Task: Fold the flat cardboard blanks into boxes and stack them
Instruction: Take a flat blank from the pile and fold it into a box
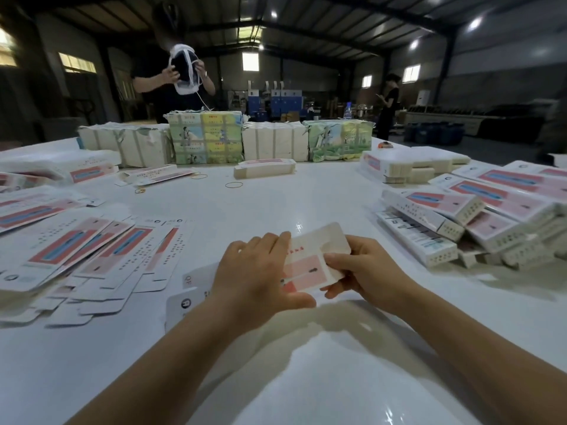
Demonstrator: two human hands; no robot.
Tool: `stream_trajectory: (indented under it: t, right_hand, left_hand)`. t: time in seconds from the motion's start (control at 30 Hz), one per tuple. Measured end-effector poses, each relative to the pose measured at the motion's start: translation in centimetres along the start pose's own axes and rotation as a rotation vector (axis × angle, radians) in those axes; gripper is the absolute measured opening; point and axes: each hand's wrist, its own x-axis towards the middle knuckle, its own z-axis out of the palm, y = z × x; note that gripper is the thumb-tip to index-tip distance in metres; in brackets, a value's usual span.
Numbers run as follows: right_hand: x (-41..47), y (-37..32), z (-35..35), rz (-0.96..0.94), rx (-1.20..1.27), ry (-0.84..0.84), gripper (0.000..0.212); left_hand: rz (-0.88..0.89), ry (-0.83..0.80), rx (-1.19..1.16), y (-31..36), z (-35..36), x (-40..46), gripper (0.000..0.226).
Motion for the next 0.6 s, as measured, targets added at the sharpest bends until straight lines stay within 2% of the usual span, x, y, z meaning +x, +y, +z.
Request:
stream_trajectory:
  t: [0.07, 0.23, 0.47, 0.53, 0.6]
  right_hand:
    - [-0.1, -0.2, 0.0, -0.002, -0.003, -0.014, 0.022]
    - [-0.2, -0.7, -0.1, -0.023, -0.041, -0.006, 0.021]
    - [0.0, -0.8, -0.7, 0.004, 0.048, 0.048, 0.021]
    - [0.1, -0.9, -1.0, 0.008, 0.061, 0.077, 0.021]
    - [0.0, -0.9, -0.9, 0.01, 0.058, 0.088, 0.019]
  left_hand:
    - [0.025, 0.081, 0.027, 0.3, -0.5, 0.0, 0.09]
    - [0.048, 0.205, -0.078, 0.2, -2.1, 0.1, 0.061]
    - [-0.008, -0.004, -0.059, -0.5, -1.6, 0.1, 0.088]
    - [-0.038, -0.03, -0.104, -1.0, -1.8, 0.1, 0.083]
    - [-0.061, -0.018, -0.159, -1.3, -1.9, 0.0, 0.067]
